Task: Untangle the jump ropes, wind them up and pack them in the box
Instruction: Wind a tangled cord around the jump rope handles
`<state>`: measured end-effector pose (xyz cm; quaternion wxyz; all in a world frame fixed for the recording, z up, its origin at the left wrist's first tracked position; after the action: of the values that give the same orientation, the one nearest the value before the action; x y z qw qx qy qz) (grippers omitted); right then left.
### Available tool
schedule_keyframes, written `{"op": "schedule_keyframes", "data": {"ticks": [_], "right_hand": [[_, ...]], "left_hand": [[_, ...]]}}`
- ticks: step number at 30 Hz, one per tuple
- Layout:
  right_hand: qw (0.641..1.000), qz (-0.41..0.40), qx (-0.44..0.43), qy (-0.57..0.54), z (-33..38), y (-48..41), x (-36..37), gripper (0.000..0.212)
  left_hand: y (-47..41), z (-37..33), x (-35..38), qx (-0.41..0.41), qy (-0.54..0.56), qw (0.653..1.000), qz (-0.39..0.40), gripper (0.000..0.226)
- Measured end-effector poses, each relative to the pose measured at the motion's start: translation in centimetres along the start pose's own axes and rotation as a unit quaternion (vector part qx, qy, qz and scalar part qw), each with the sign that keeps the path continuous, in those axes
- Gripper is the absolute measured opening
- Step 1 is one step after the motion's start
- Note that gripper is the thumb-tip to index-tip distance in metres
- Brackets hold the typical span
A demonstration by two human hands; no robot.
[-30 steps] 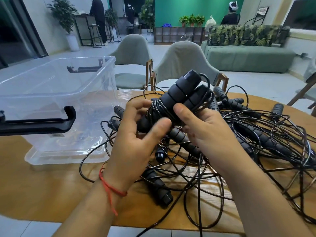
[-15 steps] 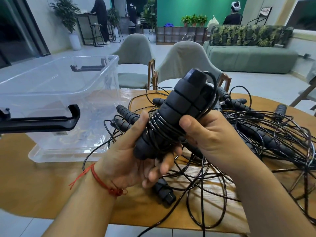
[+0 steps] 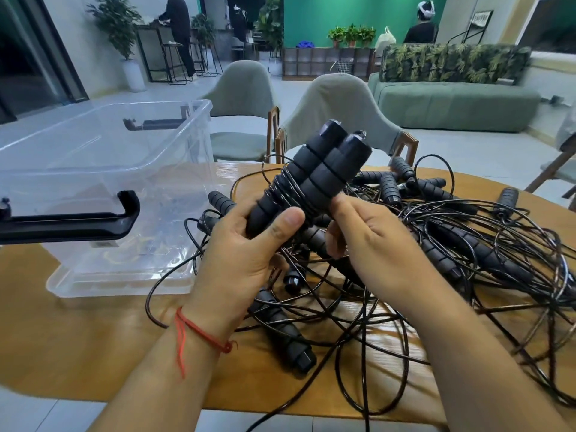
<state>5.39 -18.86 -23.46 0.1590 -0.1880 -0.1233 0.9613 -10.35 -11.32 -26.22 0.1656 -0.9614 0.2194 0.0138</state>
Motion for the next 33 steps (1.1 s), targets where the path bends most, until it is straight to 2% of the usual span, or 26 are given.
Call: {"op": "schedule_keyframes", "data": {"ticks": [3,7,10,12,16,18,19,21,23,26,27,29,31,33], "right_hand": [[0.999,0.001,0.014,-0.044,-0.2,0.0,-0.5,0.062],[0.988,0.05,0.024,-0.141,-0.3,0.0,0.1,0.066],[0.989,0.058,0.008,-0.139,0.3,0.1,0.7,0.047],[0.99,0.059,0.011,-0.129,0.2,0.2,1.2,0.045],[0.985,0.049,0.032,-0.163,0.2,0.1,1.4,0.053],[0.98,0.034,0.041,-0.192,0.1,0.1,1.2,0.051],[0.976,0.023,0.042,-0.211,0.1,0.1,0.9,0.046],[0.972,0.005,0.031,-0.231,0.2,0.0,0.4,0.034],[0.978,-0.005,0.023,-0.207,0.0,-0.1,-0.1,0.035],[0.977,0.005,0.023,-0.213,-0.4,-0.2,-0.3,0.046],[0.976,0.012,0.026,-0.216,-0.5,-0.2,-0.2,0.051],[0.973,0.037,0.017,-0.229,-0.6,-0.2,-0.1,0.06],[0.968,0.072,0.001,-0.24,-0.3,0.0,0.4,0.052],[0.963,0.105,-0.017,-0.249,0.0,0.3,0.8,0.039]], "left_hand": [[0.5,-1.1,0.1,0.055,-0.062,0.995,-0.05,0.036],[1.1,-2.2,-0.8,0.113,-0.139,0.973,-0.146,0.05],[1.9,-3.0,-1.1,0.183,-0.227,0.938,-0.185,0.06],[2.6,-3.4,-0.7,0.249,-0.281,0.905,-0.202,0.059],[2.7,-2.7,-0.1,0.332,-0.374,0.845,-0.192,0.068],[2.4,-2.3,0.2,0.345,-0.377,0.845,-0.157,0.068],[2.3,-2.0,0.6,0.343,-0.357,0.861,-0.119,0.065],[2.0,-1.8,1.2,0.275,-0.268,0.922,-0.036,0.051],[1.7,-1.8,1.2,0.179,-0.15,0.972,-0.014,0.031],[0.9,-1.5,0.3,0.033,-0.02,0.998,-0.043,0.035],[0.6,-1.2,0.3,-0.026,0.013,0.999,-0.028,0.04],[0.6,-0.3,1.2,-0.137,0.081,0.986,0.057,0.051],[1.3,0.1,2.2,-0.197,0.124,0.956,0.178,0.066],[2.2,0.2,2.7,-0.215,0.161,0.917,0.294,0.076]]}}
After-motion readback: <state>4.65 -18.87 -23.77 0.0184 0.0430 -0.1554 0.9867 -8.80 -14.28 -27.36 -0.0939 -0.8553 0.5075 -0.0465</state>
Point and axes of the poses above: each hand's wrist, its own y-axis away from the middle knuckle, its own x-axis out of the palm, z = x × y, the point moved 6 cm from there along -y, towards the middle knuckle, and after that the axes turned 10 degrees about -y, right-handed, at the moved point
